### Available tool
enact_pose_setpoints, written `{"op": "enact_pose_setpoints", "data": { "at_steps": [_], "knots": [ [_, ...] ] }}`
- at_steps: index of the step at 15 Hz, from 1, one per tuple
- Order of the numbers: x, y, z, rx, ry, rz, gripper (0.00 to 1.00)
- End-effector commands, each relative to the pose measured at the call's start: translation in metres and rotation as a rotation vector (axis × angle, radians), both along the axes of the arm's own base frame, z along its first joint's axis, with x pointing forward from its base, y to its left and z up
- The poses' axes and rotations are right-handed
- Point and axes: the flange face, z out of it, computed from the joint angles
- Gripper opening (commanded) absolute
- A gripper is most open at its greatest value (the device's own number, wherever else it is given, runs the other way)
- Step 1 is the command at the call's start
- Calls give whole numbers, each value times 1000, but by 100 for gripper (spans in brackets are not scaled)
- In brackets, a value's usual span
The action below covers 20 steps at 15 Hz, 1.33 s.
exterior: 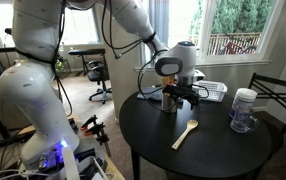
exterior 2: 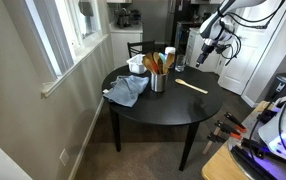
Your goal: Pick up the cooking stick and put it in the silver tin
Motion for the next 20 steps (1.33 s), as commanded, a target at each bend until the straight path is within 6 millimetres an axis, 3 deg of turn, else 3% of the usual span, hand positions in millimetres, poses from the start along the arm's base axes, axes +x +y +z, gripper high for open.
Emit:
{"op": "enact_pose_setpoints", "data": {
  "at_steps": [1,4,8,13,16,20],
  "knots": [
    [22,4,-44,-19,-20,82,100],
    [24,-2,-82,-7,-3,74,100],
    [9,-33,-122,30,14,-14,100],
    [9,-69,-147,78,-25,-99,100],
    [29,-70,-153,94,-52,-83,100],
    [59,-47,-169,131,-51,-32,100]
  ]
}}
